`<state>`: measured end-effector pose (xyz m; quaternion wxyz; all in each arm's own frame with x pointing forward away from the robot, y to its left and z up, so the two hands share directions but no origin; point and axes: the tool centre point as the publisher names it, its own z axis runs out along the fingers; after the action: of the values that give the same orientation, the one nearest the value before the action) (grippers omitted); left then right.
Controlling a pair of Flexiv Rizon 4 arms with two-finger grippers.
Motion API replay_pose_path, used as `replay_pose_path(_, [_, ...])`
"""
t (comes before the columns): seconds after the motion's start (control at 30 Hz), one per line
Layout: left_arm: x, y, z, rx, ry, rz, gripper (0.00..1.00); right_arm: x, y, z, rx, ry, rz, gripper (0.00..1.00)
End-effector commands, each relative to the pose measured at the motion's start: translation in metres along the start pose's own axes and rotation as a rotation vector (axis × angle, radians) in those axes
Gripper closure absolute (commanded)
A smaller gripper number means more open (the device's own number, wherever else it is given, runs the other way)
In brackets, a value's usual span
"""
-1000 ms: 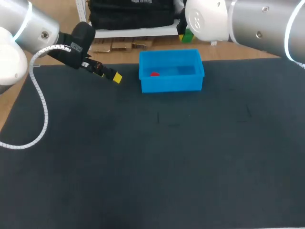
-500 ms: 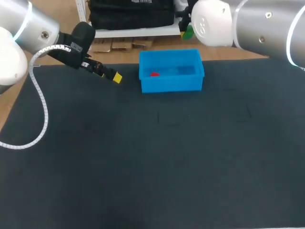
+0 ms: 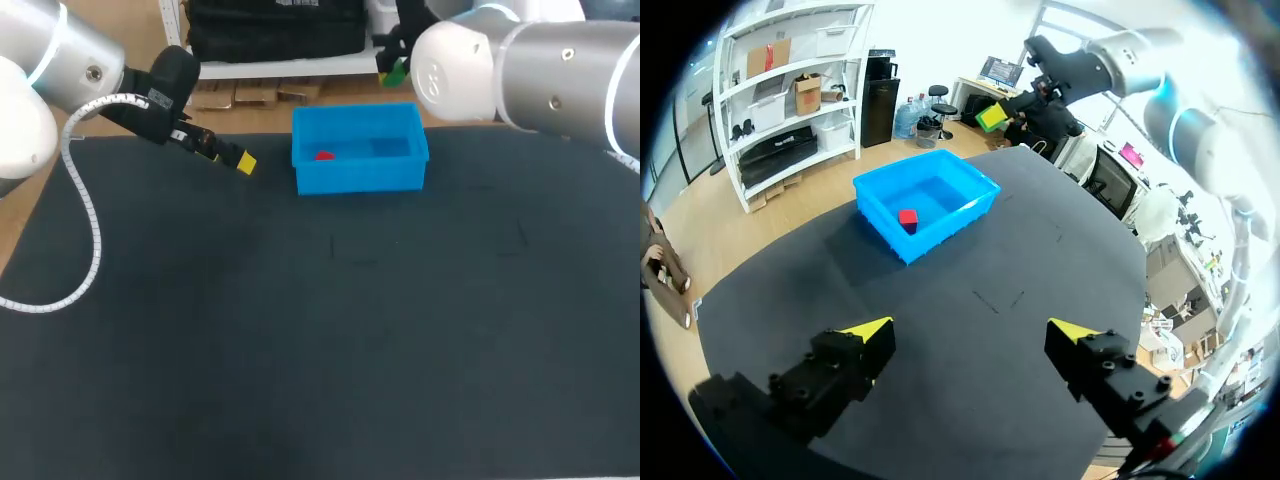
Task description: Use the left arm to pick the red cube and place it into the blue plastic box first, then use the right arm to grasp the green cube and put it into the same blue plastic box after the first action is fully finished.
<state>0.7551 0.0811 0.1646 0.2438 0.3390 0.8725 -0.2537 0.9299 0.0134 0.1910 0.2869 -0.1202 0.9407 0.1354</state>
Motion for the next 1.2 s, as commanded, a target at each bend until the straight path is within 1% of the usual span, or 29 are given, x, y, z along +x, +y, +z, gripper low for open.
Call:
replay_pose_path(0.03, [0.0, 0.001, 0.0, 0.003, -0.002, 0.002, 0.0, 0.0, -0.001, 0.005, -0.005, -0.003, -0.005, 1.0])
replay_pose_path(0.73, [0.0, 0.001, 0.0, 0.003, -0.002, 0.002, 0.0, -0.001, 0.002, 0.03, -0.017, 0.004, -0.034, 1.0])
replay_pose_path(1.0, [0.0, 0.001, 0.0, 0.003, -0.002, 0.002, 0.0, 0.004, 0.001, 0.039, -0.022, 0.015, -0.035, 1.0])
replay_pose_path(1.2, [0.0, 0.001, 0.0, 0.003, -0.002, 0.002, 0.0, 0.011, -0.001, 0.048, -0.026, 0.026, -0.029, 1.0])
